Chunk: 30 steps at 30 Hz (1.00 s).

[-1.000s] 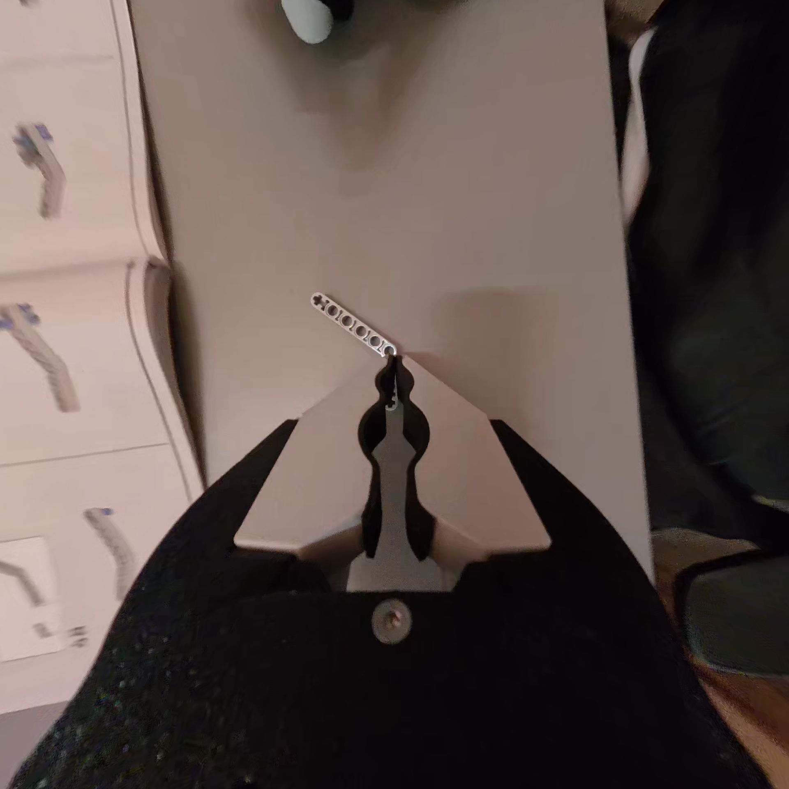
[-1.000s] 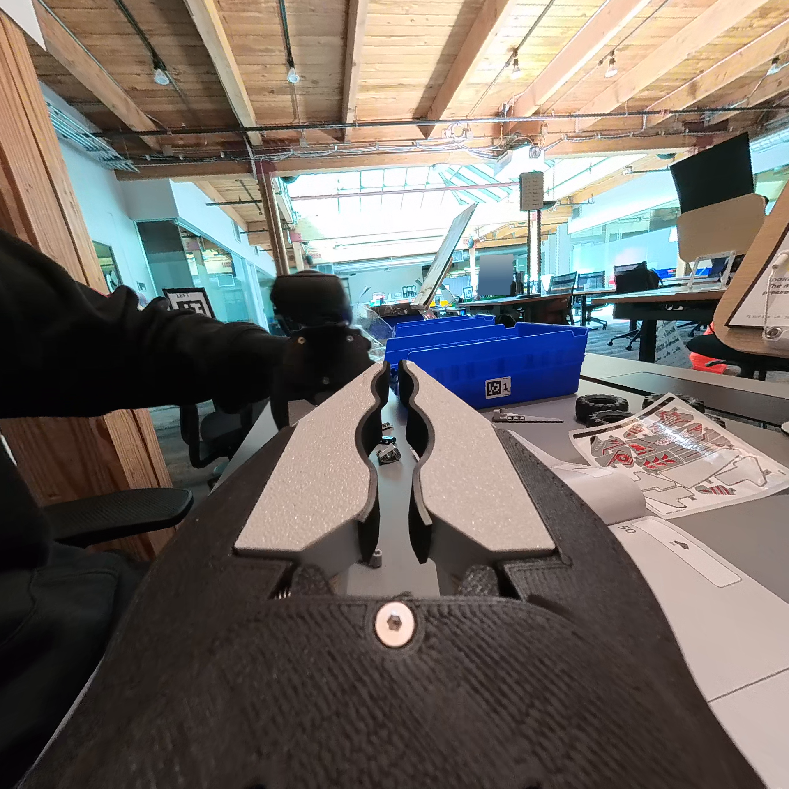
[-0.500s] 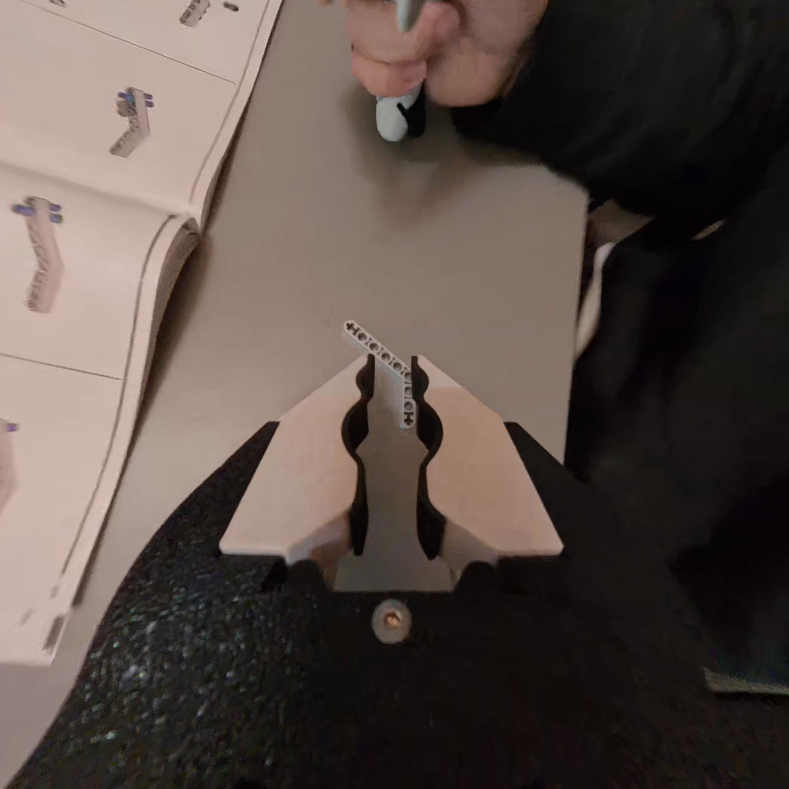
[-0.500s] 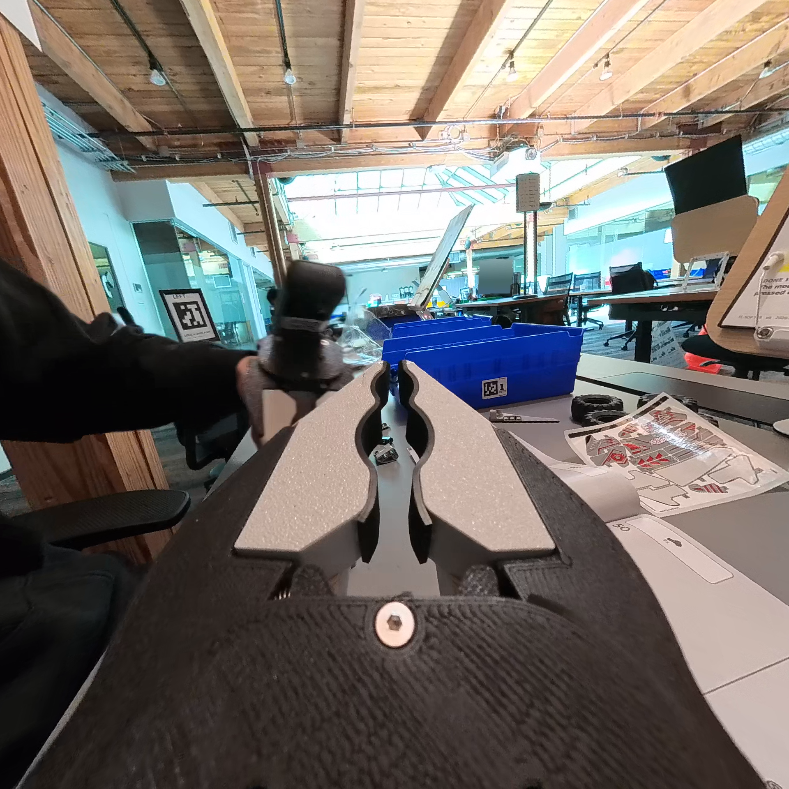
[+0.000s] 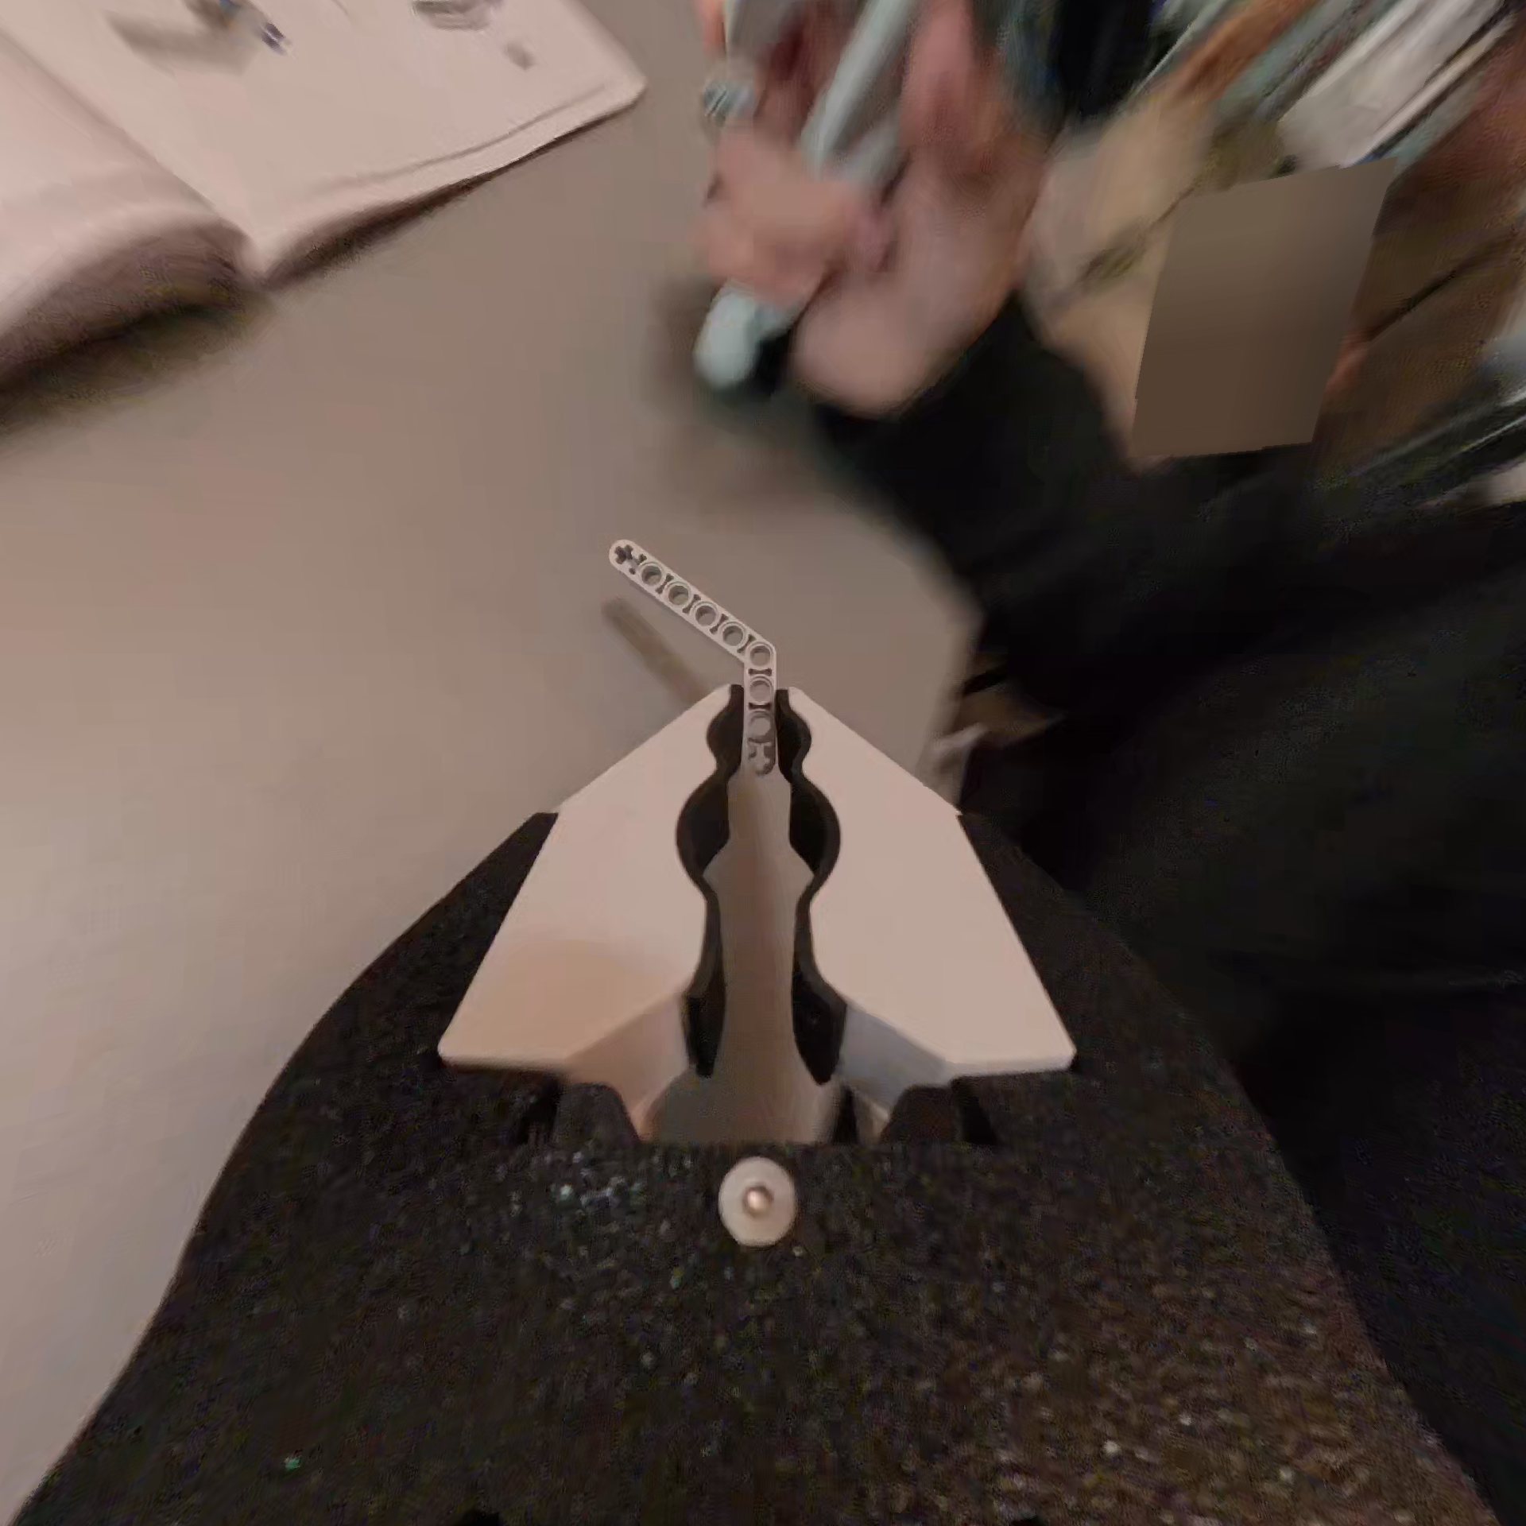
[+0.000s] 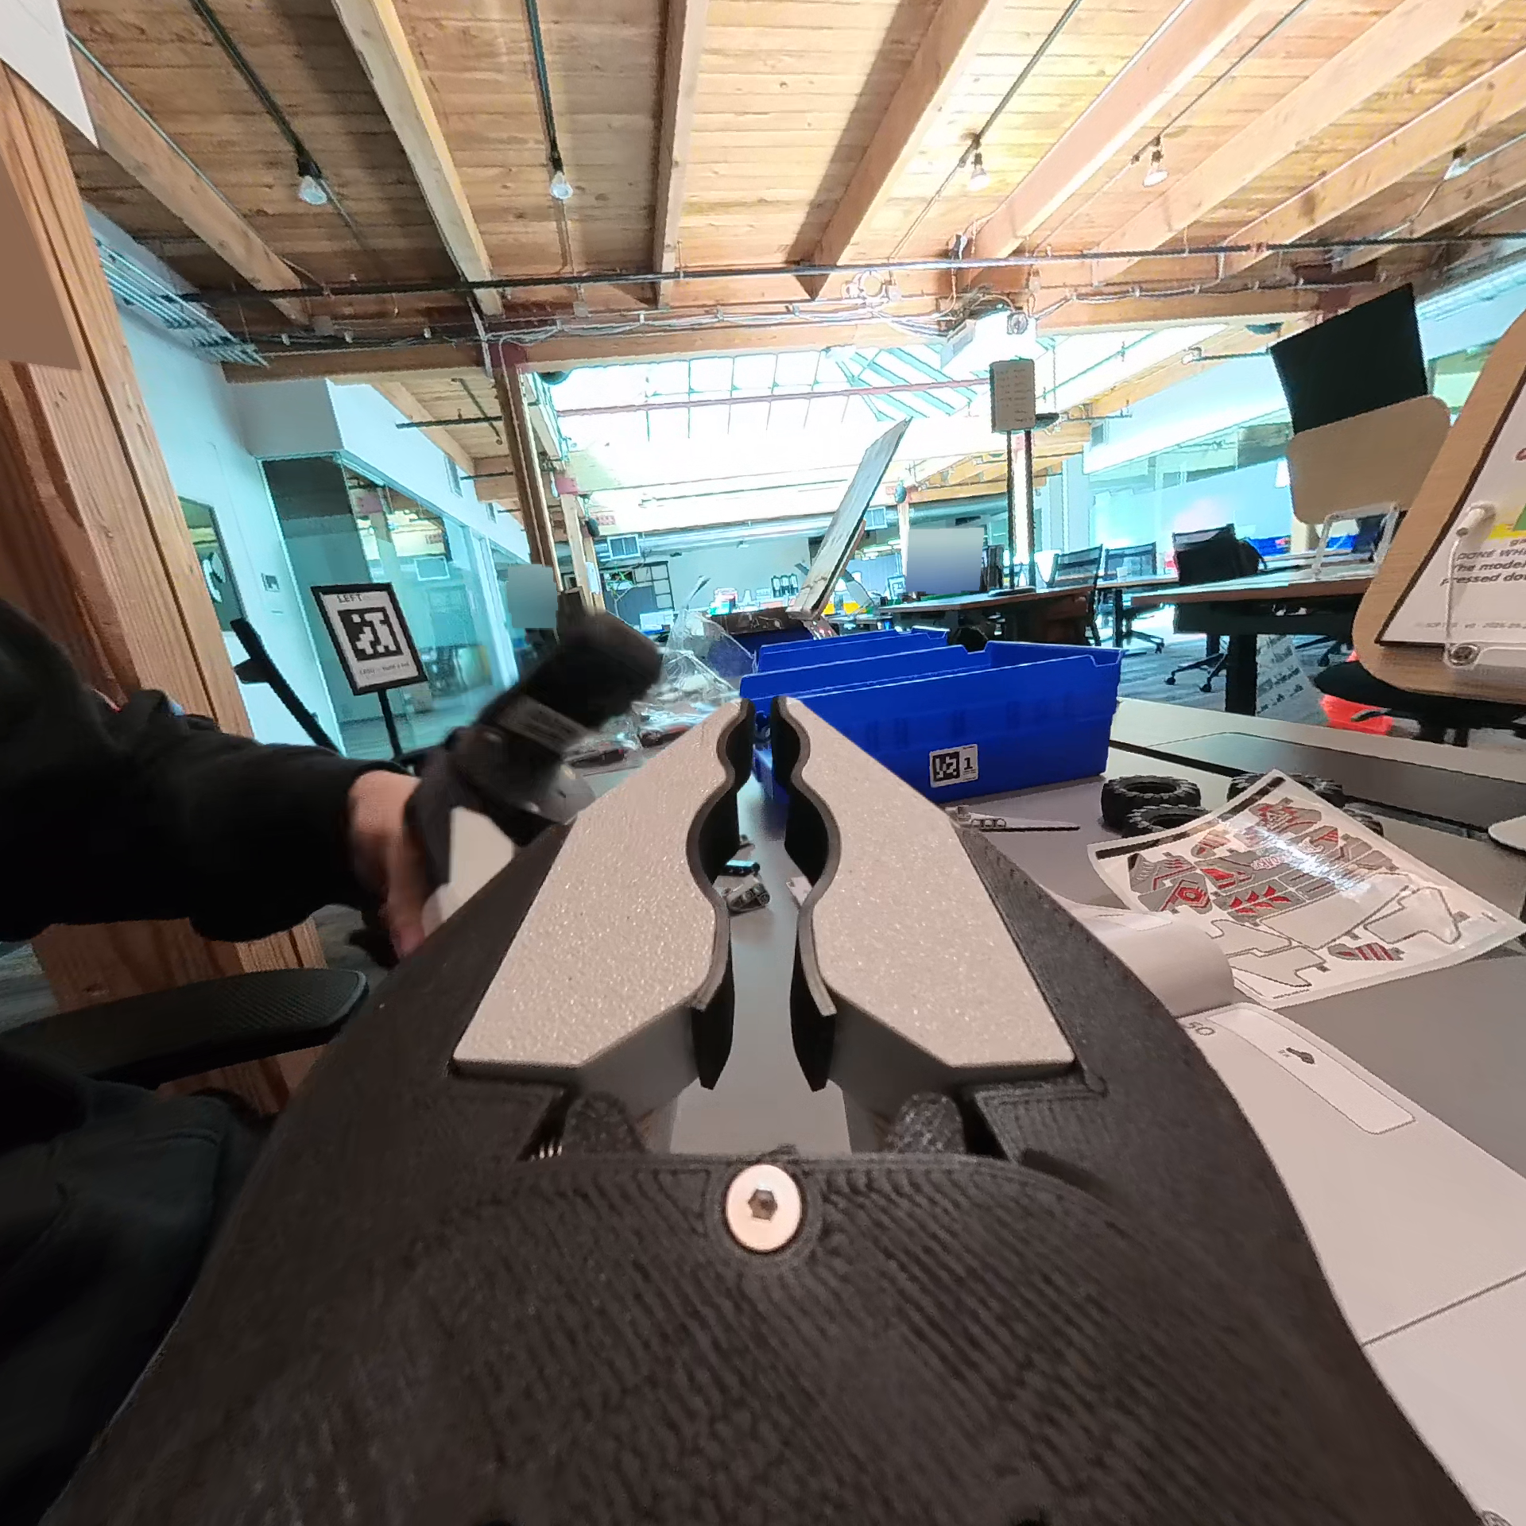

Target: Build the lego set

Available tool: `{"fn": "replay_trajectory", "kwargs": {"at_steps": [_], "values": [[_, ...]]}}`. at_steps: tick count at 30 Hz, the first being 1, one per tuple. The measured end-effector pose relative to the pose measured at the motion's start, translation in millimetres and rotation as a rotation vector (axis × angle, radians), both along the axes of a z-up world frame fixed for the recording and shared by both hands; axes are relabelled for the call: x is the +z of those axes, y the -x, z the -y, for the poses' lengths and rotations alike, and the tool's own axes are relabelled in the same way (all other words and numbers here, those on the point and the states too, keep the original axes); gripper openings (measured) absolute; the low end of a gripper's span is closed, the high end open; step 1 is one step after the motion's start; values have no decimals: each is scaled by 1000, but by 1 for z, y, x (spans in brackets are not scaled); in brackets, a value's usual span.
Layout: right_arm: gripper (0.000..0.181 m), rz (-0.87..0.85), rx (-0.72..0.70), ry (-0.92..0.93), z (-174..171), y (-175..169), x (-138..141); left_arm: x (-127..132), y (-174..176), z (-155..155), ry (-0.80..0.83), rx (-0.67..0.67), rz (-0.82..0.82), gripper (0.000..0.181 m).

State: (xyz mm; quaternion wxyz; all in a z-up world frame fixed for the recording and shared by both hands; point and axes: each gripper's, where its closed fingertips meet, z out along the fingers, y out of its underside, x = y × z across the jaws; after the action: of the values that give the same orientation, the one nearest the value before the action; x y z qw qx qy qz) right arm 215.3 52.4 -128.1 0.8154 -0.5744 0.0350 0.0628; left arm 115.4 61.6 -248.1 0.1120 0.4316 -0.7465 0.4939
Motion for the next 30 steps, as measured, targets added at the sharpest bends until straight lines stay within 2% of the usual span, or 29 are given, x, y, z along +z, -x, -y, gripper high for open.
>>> {"fn": "replay_trajectory", "kwargs": {"at_steps": [2, 3, 5, 7, 11, 16, 25, 30], "values": [[2, -9, -2, -10, 2, -1, 1, 24, 2, 9, 396, 22, -323, 5], [2, -9, -3, -12, 2, -2, 1, 24, 2, 9, 489, 22, -443, 6], [2, -4, -4, -7, 2, -1, 1, 6, 0, 7, 502, 58, -557, 6], [2, 2, -4, 0, 1, 0, 0, 7, -5, 3, 546, 96, -621, 6], [2, 2, -1, -6, 1, 0, 1, -6, -19, -11, 435, 213, -605, 9], [2, -3, 3, -15, 2, 0, 3, -2, -31, -22, 540, 306, -634, 8], [3, 6, 5, -15, 3, 2, 4, -21, -40, -45, 353, 489, -477, 9], [2, 7, 11, -15, 2, 3, 4, -23, -42, -54, 290, 552, -383, 8]]}}
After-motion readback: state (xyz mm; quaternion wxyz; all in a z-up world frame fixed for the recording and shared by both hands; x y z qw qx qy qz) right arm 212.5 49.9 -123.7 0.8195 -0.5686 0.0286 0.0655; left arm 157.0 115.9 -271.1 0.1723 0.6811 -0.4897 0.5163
